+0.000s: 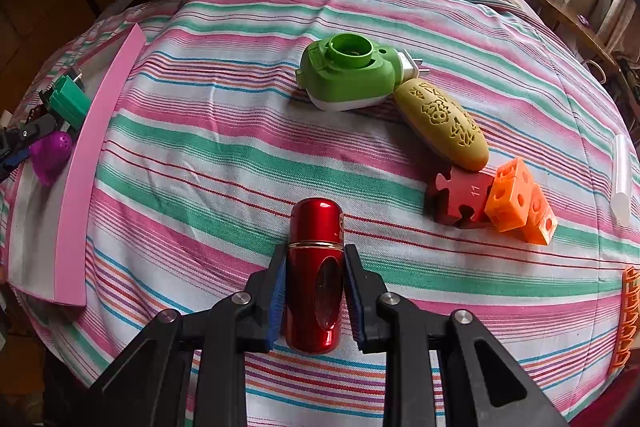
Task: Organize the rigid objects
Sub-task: 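Carry the magenta cup into the tray and open the left gripper while the right holds the red bottle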
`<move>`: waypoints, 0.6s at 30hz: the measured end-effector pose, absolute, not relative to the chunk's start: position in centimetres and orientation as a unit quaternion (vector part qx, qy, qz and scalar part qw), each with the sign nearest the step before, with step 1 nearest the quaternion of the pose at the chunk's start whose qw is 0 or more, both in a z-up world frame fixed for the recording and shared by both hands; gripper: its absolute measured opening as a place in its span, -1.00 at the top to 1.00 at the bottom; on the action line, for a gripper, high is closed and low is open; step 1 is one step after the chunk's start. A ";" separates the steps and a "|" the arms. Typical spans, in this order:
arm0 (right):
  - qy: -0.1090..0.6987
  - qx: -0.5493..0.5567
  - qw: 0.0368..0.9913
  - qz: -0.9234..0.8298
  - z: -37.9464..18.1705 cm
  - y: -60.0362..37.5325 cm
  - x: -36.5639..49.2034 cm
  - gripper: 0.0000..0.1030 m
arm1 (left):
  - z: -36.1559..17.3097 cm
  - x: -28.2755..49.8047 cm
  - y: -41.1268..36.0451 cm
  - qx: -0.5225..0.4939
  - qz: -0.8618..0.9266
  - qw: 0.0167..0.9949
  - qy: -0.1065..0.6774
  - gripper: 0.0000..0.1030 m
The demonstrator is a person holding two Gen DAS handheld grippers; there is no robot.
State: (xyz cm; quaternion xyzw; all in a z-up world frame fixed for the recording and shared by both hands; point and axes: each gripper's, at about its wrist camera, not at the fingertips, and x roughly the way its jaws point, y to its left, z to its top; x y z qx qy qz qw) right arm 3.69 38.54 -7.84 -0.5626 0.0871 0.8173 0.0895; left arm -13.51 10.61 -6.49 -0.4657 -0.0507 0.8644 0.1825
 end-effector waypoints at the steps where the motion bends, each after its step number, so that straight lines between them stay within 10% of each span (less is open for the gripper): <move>1: 0.087 -0.563 0.090 0.817 -7.8 38.5 3.7 0.49 | -6.5 -13.3 10.5 -0.464 0.866 0.181 -0.047 -0.20; 14: 0.078 -0.562 0.092 0.818 -9.0 38.7 2.4 0.49 | -4.8 -8.3 8.8 -0.430 0.886 0.176 -0.009 -0.21; 18: 0.076 -0.561 0.094 0.819 -9.0 38.6 2.3 0.49 | -6.0 -7.8 9.6 -0.454 0.873 0.178 0.019 0.05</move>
